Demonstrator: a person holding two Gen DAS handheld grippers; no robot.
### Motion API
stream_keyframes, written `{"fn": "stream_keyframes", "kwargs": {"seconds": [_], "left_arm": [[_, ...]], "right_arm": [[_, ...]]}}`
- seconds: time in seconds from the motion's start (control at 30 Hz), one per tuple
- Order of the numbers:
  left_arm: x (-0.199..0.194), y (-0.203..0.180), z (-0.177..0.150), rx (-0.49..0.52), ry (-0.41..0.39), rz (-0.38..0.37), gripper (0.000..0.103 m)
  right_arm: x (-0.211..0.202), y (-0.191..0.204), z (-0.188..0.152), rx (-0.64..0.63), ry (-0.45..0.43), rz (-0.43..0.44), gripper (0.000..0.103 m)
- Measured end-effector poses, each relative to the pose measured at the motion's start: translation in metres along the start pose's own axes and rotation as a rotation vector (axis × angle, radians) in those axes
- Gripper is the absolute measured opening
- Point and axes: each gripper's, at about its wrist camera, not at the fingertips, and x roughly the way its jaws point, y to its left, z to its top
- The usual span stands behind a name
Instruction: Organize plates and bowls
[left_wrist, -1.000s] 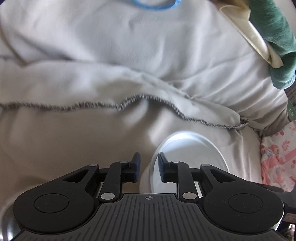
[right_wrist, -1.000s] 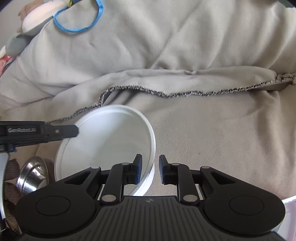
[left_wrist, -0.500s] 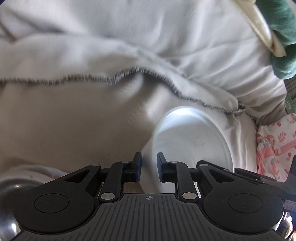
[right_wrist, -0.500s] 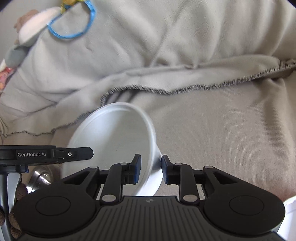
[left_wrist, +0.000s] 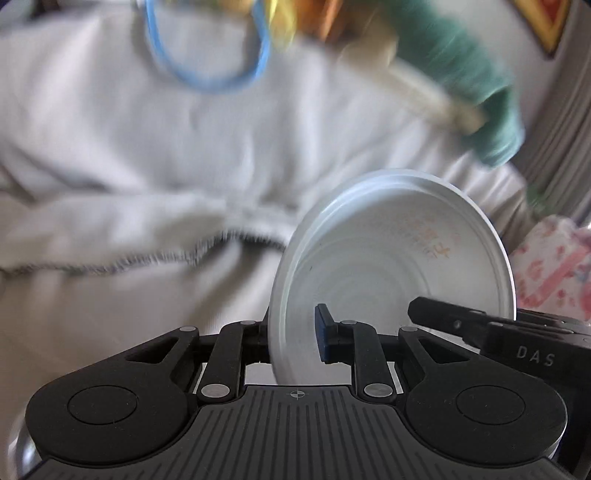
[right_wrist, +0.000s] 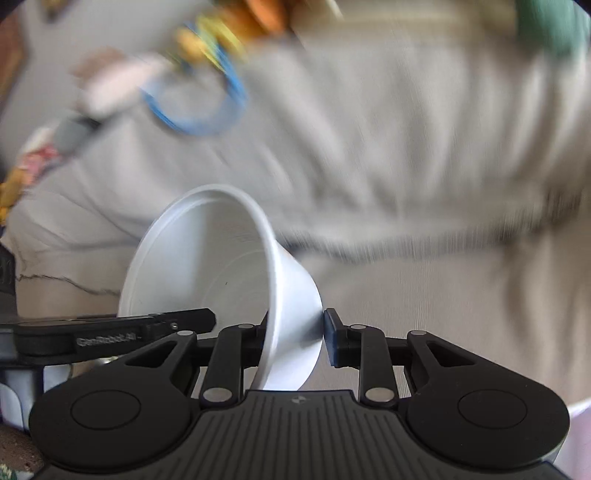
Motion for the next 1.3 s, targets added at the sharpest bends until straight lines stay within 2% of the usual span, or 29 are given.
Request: {"fn": "stream_keyframes", "kwargs": {"seconds": [0.07,0.17,0.27,0.43,0.53,0.63,0.77,0.83,0.93,0.97,1.03,1.13,1.23,1.3], "left_arm": [[-0.034,-0.001,-0.012,-0.059,-0.008,-0.025,0.023],[-0.062,-0.002,-0.033,-0.12,0.078,-0.07,0.026],[-0.076,-0.009,-0.048,-0.144,0.136,-0.058,0.029],[-0.079,-0.021,-0.054,-0.14,0.139,-0.035,0.034],[-0.063,-0.013,-0.057,-0.191,0.185,-0.038,0.033],[-0.052,-0.012,-0.067,-0.196,0.221,-0.001,0.031],[-0.058,-0.015,-0.075,-0.179,0.206,-0.007,0.033],[-0.062,-0.013,-0.076,-0.193,0.2,-0.002,0.034],[-0.071,-0.008,-0.08,-0.209,0.189,0.01,0.033],[-0.073,-0.006,-0.082,-0.21,0.188,0.015,0.033],[-0.073,-0.002,-0.088,-0.212,0.186,0.04,0.033],[-0.068,0.007,-0.097,-0.226,0.197,0.08,0.035],[-0.069,0.016,-0.103,-0.264,0.198,0.027,0.033],[-0.08,0.022,-0.102,-0.285,0.164,-0.018,0.033]], "right_arm": [[-0.031,0.012,-0.001,-0.016,-0.03,0.035,0.026],[-0.064,0.019,-0.02,0.007,-0.002,0.069,0.027],[-0.081,0.024,-0.043,0.021,0.017,0.075,0.027],[-0.087,0.021,-0.056,0.06,0.065,0.05,0.027],[-0.082,0.02,-0.059,0.056,0.085,0.03,0.027],[-0.078,0.015,-0.065,0.078,0.111,-0.014,0.027],[-0.08,0.015,-0.078,0.065,0.116,-0.071,0.03],[-0.08,0.017,-0.084,0.052,0.112,-0.105,0.035],[-0.079,0.018,-0.09,0.059,0.121,-0.133,0.036],[-0.08,0.017,-0.092,0.068,0.126,-0.121,0.039],[-0.081,0.014,-0.097,0.094,0.13,-0.093,0.055],[-0.075,0.009,-0.107,0.12,0.135,-0.105,0.058],[-0.063,0.002,-0.118,0.159,0.175,-0.109,0.058],[-0.061,-0.002,-0.124,0.182,0.181,-0.1,0.058]]}}
